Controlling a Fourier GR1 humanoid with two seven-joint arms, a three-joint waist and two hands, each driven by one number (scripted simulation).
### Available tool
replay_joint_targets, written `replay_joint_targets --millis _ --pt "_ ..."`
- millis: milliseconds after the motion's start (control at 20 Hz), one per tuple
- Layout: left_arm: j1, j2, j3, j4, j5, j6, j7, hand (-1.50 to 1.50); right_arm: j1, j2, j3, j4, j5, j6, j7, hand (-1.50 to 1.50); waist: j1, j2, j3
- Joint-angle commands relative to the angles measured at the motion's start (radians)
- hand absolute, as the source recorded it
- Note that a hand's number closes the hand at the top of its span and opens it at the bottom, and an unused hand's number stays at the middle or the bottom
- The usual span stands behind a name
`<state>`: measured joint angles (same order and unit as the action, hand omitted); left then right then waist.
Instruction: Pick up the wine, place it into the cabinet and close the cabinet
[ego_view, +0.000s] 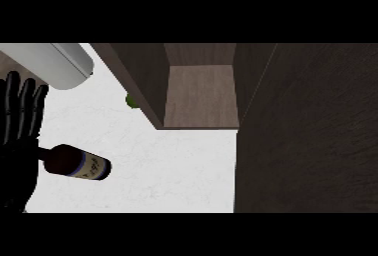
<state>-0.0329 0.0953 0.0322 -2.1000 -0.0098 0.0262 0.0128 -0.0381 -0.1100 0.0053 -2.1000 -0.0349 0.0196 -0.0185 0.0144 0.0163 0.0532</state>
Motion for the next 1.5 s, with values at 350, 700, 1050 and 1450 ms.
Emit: replay_joint_targets --millis 350,700,1050,1450 --pt "0.054 0.052 0.19 0.006 0.339 -0.095 0.147 -1.5 0.165 0.031 0.119 -0.144 -0.083 0.048 0.174 -1.5 -0.012 -0.022 -0.055" --pt "0.017 0.153 0.295 -0.189 0.502 -0.03 0.424 -1.5 0.26 0.044 0.207 -0.392 -0.08 0.007 0.327 -1.5 -0.015 -0.02 -0.053" --pt "-0.078 0.217 0.318 -0.285 0.501 0.111 0.604 -1.5 0.274 0.087 0.405 -0.518 0.102 -0.081 0.45 -1.5 -0.021 -0.02 -0.053" --pt "-0.014 0.226 0.38 -0.329 0.564 0.082 0.657 -1.5 0.096 0.077 0.426 -0.517 0.168 -0.175 0.621 -1.5 -0.008 -0.021 -0.055"
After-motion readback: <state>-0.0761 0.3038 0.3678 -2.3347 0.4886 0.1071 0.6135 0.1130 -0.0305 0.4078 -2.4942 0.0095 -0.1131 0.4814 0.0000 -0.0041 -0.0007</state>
